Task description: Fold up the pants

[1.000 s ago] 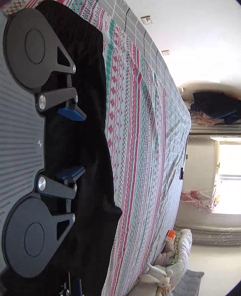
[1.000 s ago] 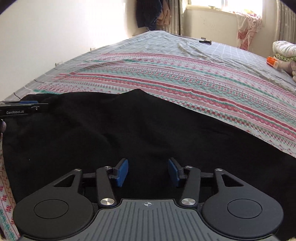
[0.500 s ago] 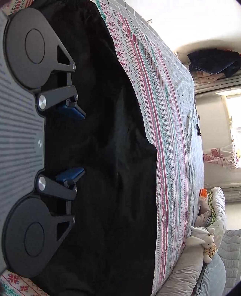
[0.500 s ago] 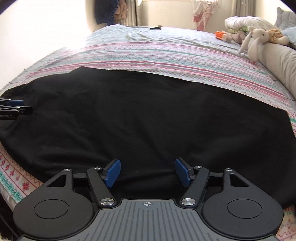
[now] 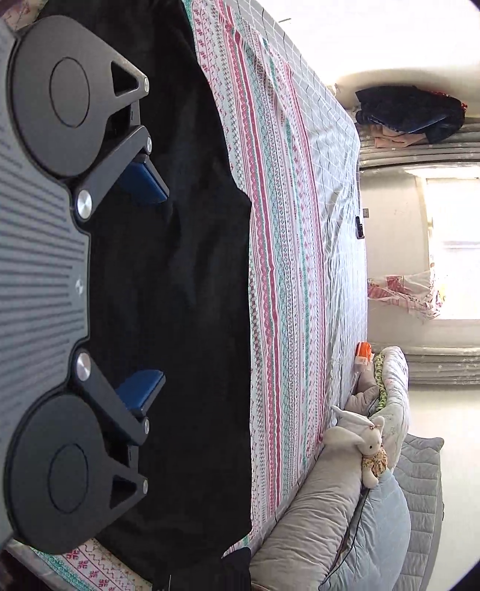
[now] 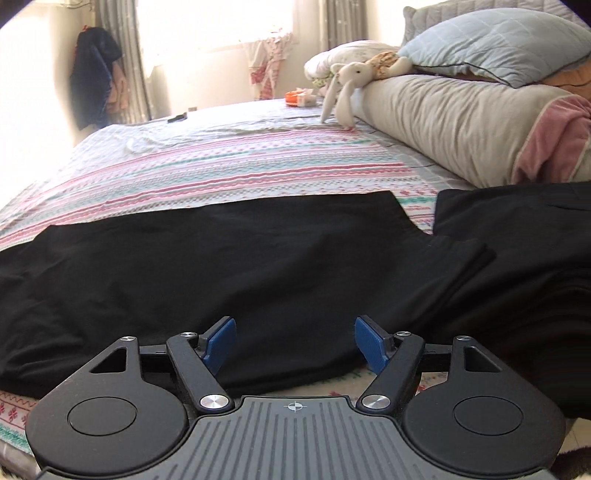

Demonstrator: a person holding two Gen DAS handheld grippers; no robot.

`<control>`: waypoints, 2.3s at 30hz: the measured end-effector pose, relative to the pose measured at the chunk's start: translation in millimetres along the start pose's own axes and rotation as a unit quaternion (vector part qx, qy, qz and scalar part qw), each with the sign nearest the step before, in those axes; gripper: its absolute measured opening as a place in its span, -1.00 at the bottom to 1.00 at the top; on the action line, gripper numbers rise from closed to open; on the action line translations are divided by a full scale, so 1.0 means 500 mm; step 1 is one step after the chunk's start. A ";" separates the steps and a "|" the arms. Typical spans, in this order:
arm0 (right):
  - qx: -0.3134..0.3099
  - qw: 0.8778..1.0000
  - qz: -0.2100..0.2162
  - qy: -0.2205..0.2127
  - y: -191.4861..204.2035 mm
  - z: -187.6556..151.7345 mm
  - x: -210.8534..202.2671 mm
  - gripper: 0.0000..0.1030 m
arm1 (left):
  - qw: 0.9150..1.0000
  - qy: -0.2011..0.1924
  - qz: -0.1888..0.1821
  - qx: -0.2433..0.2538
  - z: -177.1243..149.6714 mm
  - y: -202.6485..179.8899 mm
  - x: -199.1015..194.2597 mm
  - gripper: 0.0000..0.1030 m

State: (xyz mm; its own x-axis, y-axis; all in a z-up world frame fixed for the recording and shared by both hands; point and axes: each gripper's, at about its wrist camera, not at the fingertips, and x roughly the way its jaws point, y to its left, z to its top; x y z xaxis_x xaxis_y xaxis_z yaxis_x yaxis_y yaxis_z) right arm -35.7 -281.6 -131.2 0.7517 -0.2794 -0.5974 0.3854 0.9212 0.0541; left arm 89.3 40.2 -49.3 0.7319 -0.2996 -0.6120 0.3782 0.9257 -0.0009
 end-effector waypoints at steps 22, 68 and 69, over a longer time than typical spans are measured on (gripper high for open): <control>0.194 0.980 -0.020 -0.038 -0.126 -0.012 0.095 -0.69 | 0.995 0.064 -0.052 -0.055 -0.012 -0.054 0.092 1.00; -0.263 0.956 0.128 -0.014 0.496 0.013 0.161 -0.15 | 0.895 0.128 -0.214 -0.369 -0.025 0.138 0.146 0.89; -0.262 0.956 0.127 -0.016 0.497 0.013 0.164 -0.15 | 0.895 0.130 -0.213 -0.370 -0.026 0.138 0.149 0.89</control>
State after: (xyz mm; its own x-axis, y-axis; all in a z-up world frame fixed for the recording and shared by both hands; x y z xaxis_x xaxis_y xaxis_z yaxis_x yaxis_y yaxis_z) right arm 125.1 -77.4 -161.5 0.8052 -0.0293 -0.5922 -0.1266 0.9672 -0.2200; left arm 162.4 84.8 -105.0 0.4184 -0.6865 -0.5947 0.0414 0.6685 -0.7425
